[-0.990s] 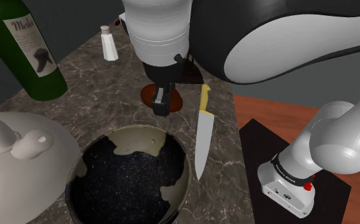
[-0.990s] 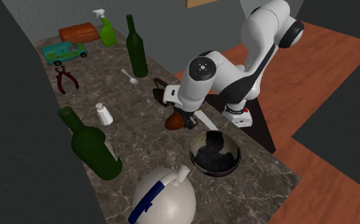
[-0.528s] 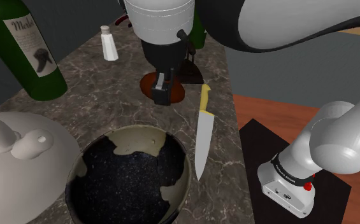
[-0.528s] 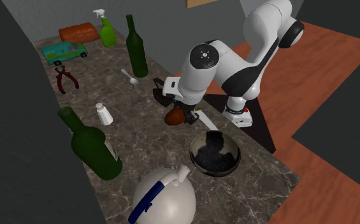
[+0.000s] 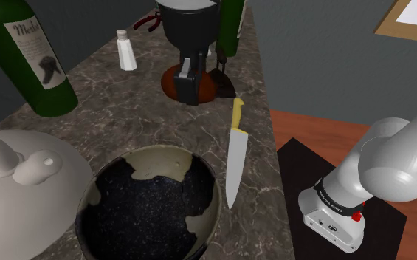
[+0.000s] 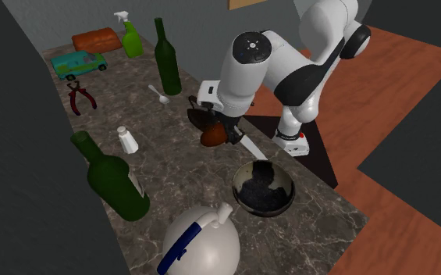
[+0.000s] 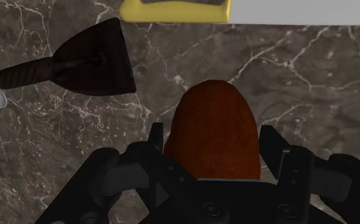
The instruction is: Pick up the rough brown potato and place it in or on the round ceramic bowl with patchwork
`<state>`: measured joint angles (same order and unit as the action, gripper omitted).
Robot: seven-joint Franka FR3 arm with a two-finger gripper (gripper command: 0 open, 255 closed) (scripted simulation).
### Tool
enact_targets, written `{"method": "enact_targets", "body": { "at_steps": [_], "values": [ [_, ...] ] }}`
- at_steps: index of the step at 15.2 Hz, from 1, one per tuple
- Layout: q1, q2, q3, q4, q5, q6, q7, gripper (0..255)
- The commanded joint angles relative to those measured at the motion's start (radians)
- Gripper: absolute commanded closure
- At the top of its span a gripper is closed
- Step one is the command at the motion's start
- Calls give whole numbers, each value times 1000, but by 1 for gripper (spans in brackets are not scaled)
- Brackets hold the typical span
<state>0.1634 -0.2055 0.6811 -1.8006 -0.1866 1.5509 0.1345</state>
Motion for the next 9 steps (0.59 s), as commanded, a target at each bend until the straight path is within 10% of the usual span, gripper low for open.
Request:
{"method": "enact_targets", "body": {
  "at_steps": [1,9],
  "values": [
    [-1,5,1,34,-3,-30,-5,255],
    [-5,44,15,177,-27,-143,-15,255]
  ]
}}
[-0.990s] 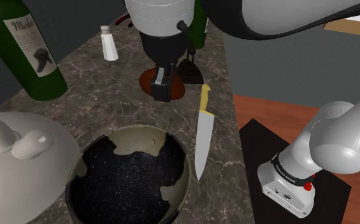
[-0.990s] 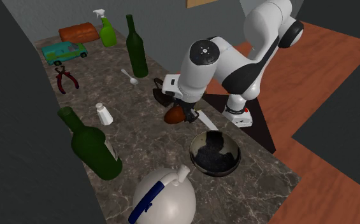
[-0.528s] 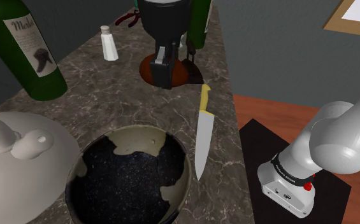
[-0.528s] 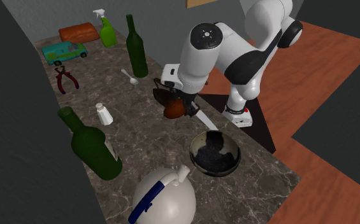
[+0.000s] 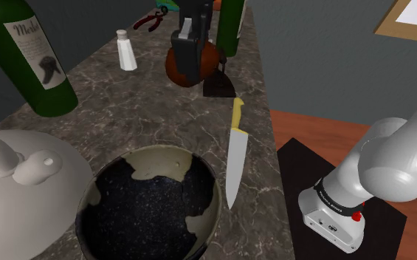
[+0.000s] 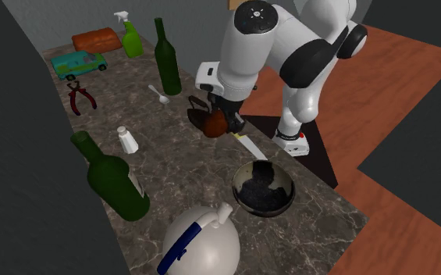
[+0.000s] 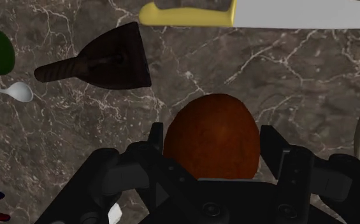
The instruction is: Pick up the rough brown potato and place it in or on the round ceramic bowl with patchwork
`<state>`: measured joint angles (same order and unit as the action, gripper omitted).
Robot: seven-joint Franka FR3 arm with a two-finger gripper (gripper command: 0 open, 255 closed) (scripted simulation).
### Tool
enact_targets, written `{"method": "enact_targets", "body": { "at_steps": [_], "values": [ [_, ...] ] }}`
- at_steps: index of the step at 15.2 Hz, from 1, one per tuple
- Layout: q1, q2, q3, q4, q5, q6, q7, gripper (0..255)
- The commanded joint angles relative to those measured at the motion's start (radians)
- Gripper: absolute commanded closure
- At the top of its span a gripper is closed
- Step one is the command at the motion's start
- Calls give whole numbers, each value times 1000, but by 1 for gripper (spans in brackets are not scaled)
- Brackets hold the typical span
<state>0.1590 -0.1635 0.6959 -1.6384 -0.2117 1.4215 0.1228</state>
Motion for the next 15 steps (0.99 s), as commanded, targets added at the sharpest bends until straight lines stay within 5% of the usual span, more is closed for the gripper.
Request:
{"method": "enact_targets", "body": {
  "at_steps": [1,8,15],
  "values": [
    [-1,9,3,34,-6,-28,-4,255],
    [2,62,25,173,-42,-129,-4,255],
    [123,216,176,329,-124,-248,231,255]
  ]
}}
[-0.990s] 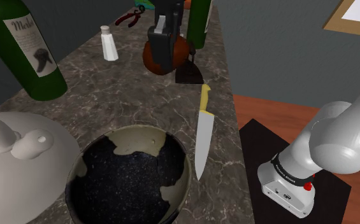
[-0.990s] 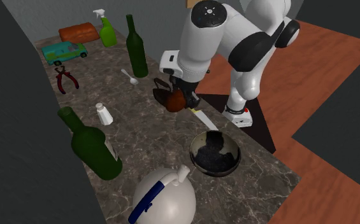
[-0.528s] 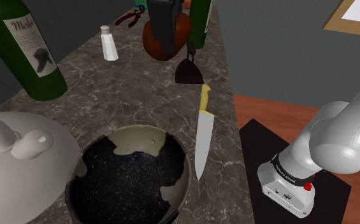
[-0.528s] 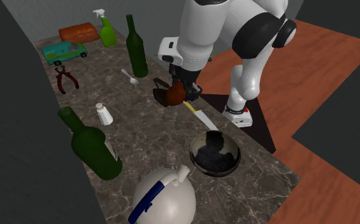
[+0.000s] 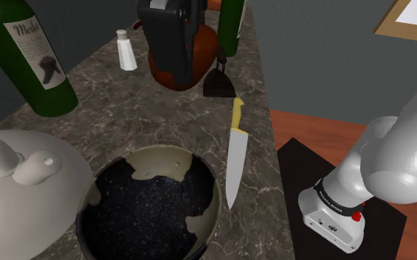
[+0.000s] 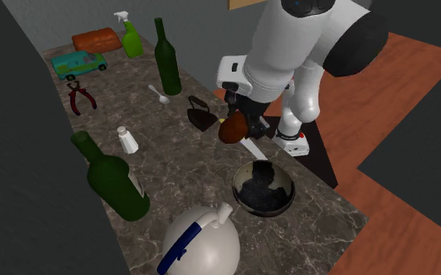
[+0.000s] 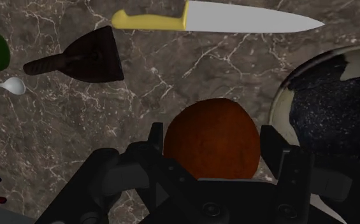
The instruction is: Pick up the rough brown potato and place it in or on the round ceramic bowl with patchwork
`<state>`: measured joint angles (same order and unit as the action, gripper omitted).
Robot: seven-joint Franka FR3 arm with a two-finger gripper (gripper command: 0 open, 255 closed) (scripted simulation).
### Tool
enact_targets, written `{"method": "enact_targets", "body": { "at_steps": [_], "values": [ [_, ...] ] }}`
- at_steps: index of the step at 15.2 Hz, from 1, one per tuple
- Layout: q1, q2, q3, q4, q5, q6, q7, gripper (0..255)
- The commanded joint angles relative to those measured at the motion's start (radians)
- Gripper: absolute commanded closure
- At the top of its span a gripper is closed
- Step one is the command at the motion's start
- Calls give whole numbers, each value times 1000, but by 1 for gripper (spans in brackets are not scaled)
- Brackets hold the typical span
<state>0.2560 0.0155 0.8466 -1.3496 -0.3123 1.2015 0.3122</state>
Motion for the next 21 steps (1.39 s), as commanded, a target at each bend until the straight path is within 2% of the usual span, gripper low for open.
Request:
{"method": "enact_targets", "body": {
  "at_steps": [1,3,5,9,14,21],
  "values": [
    [53,69,47,70,-45,-50,80,255],
    [122,143,83,140,-96,-97,156,255],
    [215,223,102,223,-154,-150,229,255],
    [459,395,96,448,-292,-275,339,255],
    [342,315,115,257,-201,-152,354,255],
    [240,238,128,63,-124,-13,358,255]
  ]
}}
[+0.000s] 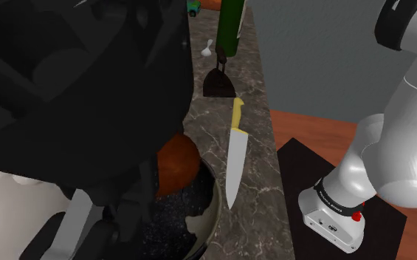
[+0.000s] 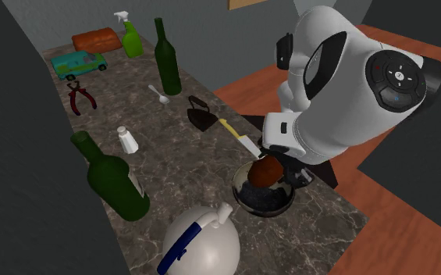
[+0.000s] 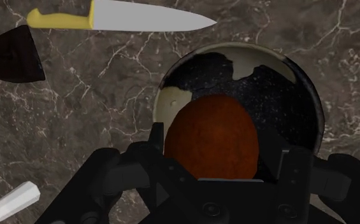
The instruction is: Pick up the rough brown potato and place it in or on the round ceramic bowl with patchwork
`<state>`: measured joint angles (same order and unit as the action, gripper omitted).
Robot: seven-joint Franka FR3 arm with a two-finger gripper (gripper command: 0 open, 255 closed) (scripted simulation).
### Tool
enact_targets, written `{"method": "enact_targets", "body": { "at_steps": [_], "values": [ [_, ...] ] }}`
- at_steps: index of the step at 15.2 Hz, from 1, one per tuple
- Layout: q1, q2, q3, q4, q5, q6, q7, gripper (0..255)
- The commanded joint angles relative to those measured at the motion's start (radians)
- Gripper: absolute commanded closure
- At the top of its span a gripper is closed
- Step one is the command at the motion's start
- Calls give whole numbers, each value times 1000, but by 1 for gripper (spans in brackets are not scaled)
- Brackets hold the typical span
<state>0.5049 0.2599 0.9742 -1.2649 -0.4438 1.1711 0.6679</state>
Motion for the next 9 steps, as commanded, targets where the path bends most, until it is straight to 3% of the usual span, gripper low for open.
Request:
{"method": "enact_targets", "body": {
  "at_steps": [1,9],
  "values": [
    [-19,-15,2,-45,16,35,2,255],
    [-32,-27,2,-77,26,60,2,255]
  ]
}}
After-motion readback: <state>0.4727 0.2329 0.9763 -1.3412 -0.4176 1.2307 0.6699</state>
